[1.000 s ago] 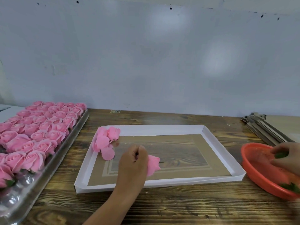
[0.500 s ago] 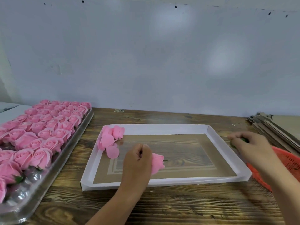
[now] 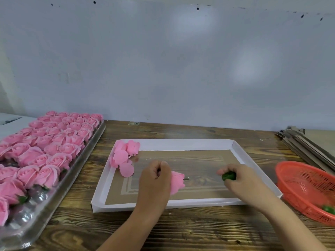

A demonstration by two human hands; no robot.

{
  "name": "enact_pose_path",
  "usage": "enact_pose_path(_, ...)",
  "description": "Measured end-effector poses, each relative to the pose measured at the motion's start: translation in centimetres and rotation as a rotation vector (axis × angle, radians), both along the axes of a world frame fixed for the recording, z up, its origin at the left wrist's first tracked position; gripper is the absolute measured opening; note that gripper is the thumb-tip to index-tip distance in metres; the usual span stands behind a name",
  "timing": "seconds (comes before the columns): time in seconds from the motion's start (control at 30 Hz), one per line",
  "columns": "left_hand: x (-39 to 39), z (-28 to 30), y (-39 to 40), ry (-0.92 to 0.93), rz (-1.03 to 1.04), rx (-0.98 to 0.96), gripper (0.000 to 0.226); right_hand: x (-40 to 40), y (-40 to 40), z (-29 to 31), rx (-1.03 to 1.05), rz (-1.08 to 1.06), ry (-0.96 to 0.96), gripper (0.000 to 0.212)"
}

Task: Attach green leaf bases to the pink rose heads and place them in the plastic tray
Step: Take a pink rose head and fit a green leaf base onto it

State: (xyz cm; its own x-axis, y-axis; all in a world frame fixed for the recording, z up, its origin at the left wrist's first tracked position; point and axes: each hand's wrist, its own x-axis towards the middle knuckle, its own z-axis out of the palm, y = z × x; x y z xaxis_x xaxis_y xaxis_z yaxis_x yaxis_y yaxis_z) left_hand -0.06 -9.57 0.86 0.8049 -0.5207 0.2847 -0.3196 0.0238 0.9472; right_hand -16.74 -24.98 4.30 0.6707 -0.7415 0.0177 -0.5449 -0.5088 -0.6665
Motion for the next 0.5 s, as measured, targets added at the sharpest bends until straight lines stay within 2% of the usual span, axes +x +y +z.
enact_pose_path(0.07, 0.0, 0.0, 0.0, 0.001, 0.003, 0.003, 0.036, -1.4, -0.5, 0.9, -0.059, -0.054, 0.032, 0.029)
enact_pose_path(0.17, 0.1, 0.0, 0.0, 0.003, 0.001, -0.005, 0.038, -4.7, -1.2, 2.6, -0.030, -0.134, 0.052, 0.029)
enact_pose_path(0.37, 0.0, 0.0, 0.0, -0.004, -0.008, -0.020, 0.040, -9.3, -2.4, 1.9, -0.105, -0.193, 0.417, 0.052)
enact_pose_path(0.5, -0.1, 0.1, 0.0, -0.002, -0.011, -0.026, 0.040, -10.1, -3.4, 0.0, -0.075, -0.129, 0.503, 0.053)
